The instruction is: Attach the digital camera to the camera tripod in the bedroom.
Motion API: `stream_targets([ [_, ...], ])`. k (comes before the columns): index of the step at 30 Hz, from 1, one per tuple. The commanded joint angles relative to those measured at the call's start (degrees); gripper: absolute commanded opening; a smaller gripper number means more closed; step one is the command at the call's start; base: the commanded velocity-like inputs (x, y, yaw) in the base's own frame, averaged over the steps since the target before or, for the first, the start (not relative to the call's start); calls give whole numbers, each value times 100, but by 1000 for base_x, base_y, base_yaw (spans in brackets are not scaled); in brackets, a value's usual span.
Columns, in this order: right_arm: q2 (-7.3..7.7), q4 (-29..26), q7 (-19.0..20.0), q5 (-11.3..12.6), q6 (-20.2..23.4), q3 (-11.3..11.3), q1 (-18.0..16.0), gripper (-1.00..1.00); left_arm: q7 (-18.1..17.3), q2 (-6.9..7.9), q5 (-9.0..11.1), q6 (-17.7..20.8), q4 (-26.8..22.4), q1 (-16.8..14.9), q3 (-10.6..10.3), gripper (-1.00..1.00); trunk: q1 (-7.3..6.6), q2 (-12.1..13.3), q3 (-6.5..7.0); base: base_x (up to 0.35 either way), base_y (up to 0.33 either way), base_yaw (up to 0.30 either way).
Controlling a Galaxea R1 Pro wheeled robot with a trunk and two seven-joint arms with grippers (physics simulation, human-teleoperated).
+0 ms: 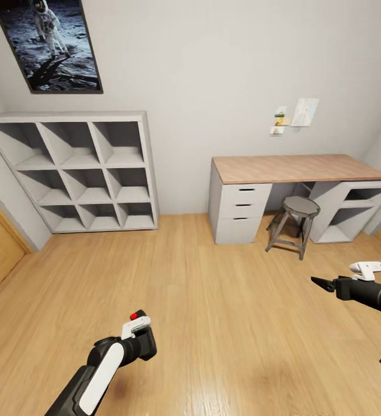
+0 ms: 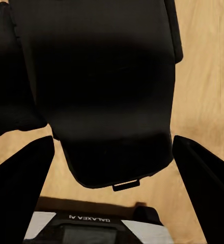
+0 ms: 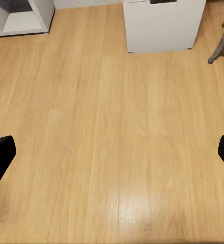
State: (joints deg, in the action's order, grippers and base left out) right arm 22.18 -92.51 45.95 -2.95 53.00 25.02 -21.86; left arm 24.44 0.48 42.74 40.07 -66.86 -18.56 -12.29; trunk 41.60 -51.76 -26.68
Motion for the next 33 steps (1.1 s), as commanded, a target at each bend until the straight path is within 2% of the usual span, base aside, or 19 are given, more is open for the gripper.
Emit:
stream_targets([
  [1, -1, -3, 37, -36, 25, -22, -6, 100, -158, 9, 4, 4, 54, 14, -15, -100, -22, 37, 20, 0, 0, -168],
  [5, -2, -3, 31, -38, 24, -42, -4, 100, -442, -5, -25, -21, 158, 35, -31, -100, -110, 197, 123, 0, 0, -168],
  [9, -3, -3, 29, -39, 23, -50, -3, 100, -520, -29, -35, -214, 249, 41, -34, -100, -198, 358, 226, 0, 0, -168],
  [11, -3, -3, 24, -39, 25, -54, -3, 100, -527, -44, -27, -540, 396, 43, -41, -100, -241, 438, 277, 0, 0, -168],
  [12, -5, -3, 19, -42, 27, -66, -3, 100, -556, -66, -18, -836, 624, 44, -54, -100, -263, 478, 303, 0, 0, -168],
  [22, -8, -3, 14, -47, 19, -62, -3, 100, -602, -103, 2, -1015, 843, 45, -77, -100, -483, 879, 559, 0, 0, -168],
  [33, -3, -3, 11, -48, 23, -29, -3, 100, -599, -92, 5, -1173, 949, 45, -64, -100, -483, 879, 638, 7, -5, -164],
])
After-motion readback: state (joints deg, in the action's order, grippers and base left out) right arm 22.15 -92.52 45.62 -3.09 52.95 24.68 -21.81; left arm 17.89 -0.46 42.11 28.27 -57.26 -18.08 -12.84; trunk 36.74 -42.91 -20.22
